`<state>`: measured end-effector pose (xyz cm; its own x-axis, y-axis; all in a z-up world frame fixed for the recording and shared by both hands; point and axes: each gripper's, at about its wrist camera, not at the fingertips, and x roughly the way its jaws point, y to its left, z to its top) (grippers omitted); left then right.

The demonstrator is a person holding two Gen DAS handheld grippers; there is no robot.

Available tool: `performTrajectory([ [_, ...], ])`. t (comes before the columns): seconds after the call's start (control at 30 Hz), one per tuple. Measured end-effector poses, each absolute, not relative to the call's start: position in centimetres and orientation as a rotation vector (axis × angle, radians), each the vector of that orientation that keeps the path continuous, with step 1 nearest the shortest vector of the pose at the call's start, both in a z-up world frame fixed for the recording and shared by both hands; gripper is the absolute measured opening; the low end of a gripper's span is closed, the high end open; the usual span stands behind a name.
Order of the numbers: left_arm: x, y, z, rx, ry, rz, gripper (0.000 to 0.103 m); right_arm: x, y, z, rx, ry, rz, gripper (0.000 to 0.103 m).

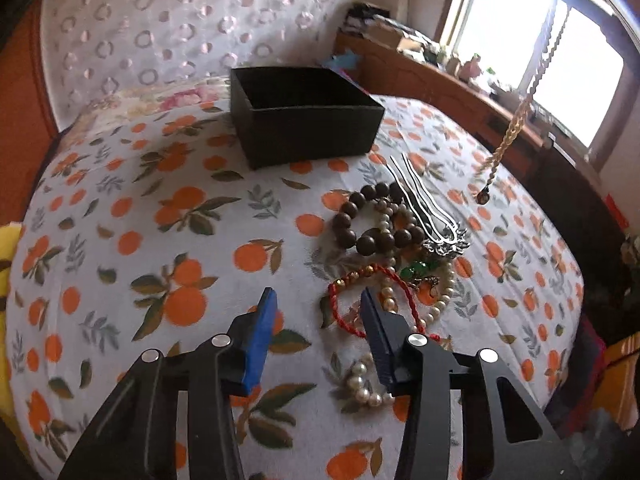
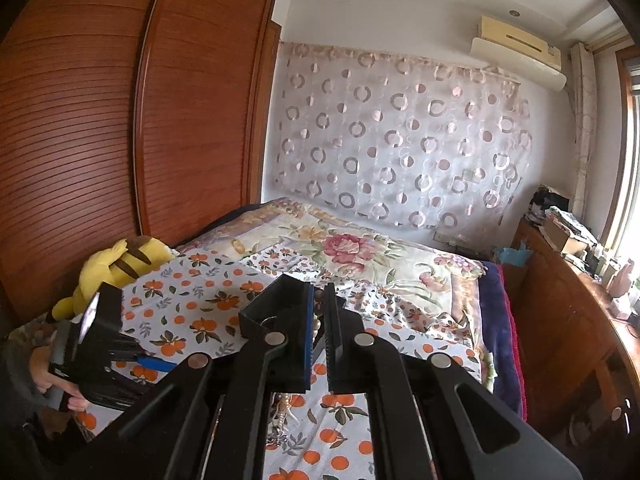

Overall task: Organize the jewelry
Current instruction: 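Drop the red string bracelet into the box with the left gripper while the right holds the necklace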

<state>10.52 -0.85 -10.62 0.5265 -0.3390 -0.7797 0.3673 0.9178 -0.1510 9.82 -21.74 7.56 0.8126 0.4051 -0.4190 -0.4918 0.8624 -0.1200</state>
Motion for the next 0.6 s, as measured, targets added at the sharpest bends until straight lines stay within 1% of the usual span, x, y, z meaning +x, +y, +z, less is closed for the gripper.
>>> performTrajectory([
  [0.1,11.2,-1.6,-10.8,0.071,0.929,-0.423,0.039,9.9,-21.5,7.3,-0.227,0.399,0.484,0.006],
  [0.13,11.5,-1.7,-10.9,0.080,0.935,-0.422,0.037,9.9,-21.5,7.3,-0.226,0.399,0.484,0.006],
  [0.17,11.7,-1.9,-11.0,0.092,0.942,-0.423,0.033,9.9,-21.4,7.4,-0.228,0.398,0.483,0.006],
  [0.2,11.8,-2.2,-11.1,0.111,0.950,-0.430,0.032,9.9,-21.4,7.3,-0.229,0.397,0.482,0.006],
  [0.47,11.8,-3.6,-11.5,0.220,0.937,-0.445,0.030,10.1,-21.2,6.9,-0.232,0.406,0.485,0.006],
  [0.5,11.7,-3.7,-11.5,0.240,0.933,-0.441,0.027,10.1,-21.1,6.6,-0.231,0.408,0.485,0.006],
  [0.53,11.6,-3.9,-11.4,0.251,0.928,-0.452,0.019,10.2,-21.0,6.3,-0.230,0.410,0.486,0.006],
  [0.57,11.5,-3.9,-11.4,0.242,0.933,-0.461,0.007,10.1,-21.1,6.1,-0.228,0.411,0.486,0.006],
  [0.6,11.6,-3.8,-11.4,0.236,0.936,-0.457,0.007,10.2,-21.0,6.0,-0.227,0.413,0.488,0.006],
])
